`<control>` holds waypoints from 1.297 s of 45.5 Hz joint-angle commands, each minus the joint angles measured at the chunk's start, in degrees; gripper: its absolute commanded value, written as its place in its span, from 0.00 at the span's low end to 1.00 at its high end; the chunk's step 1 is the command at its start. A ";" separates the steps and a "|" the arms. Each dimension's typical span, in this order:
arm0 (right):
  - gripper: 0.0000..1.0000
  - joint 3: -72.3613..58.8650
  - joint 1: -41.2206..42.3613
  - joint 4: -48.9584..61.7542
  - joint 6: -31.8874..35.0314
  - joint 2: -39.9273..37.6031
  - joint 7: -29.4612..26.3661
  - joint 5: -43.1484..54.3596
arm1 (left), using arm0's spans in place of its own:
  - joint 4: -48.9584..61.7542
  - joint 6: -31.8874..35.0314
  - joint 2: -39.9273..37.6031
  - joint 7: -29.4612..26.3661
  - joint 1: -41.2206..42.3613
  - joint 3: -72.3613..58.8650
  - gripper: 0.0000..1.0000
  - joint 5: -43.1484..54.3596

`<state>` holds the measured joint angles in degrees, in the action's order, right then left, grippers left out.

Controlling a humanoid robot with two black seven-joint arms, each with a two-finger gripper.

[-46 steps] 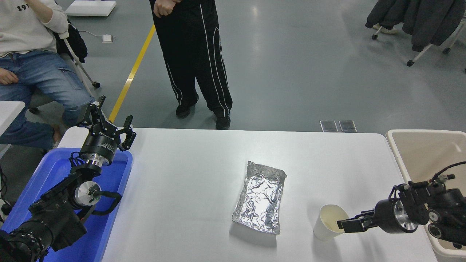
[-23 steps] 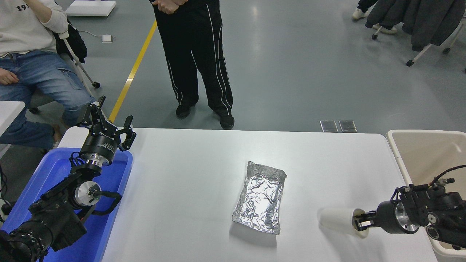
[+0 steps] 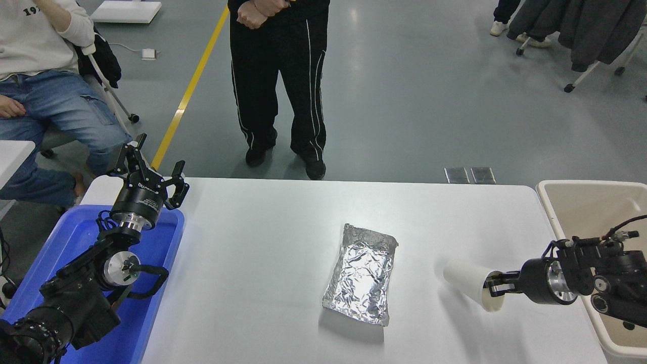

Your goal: Dispose of the paper cup in the dustbin

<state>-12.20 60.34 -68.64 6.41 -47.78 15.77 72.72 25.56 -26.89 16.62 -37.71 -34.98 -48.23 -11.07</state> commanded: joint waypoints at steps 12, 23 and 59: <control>0.00 15.36 7.69 -2.99 13.01 -12.25 3.65 -11.55 | -0.07 0.00 0.00 0.00 0.00 -0.02 1.00 0.00; 0.00 21.34 7.25 0.25 17.41 -14.97 3.57 -14.53 | -0.07 0.00 0.00 0.00 0.00 -0.02 1.00 0.00; 0.00 12.82 -4.87 73.37 16.27 9.45 1.20 -30.00 | 0.02 0.00 0.00 0.00 0.00 -0.02 1.00 0.00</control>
<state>4.05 62.07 -17.75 23.61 -47.71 18.62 46.82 25.57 -26.89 16.61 -37.70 -34.98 -48.25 -11.06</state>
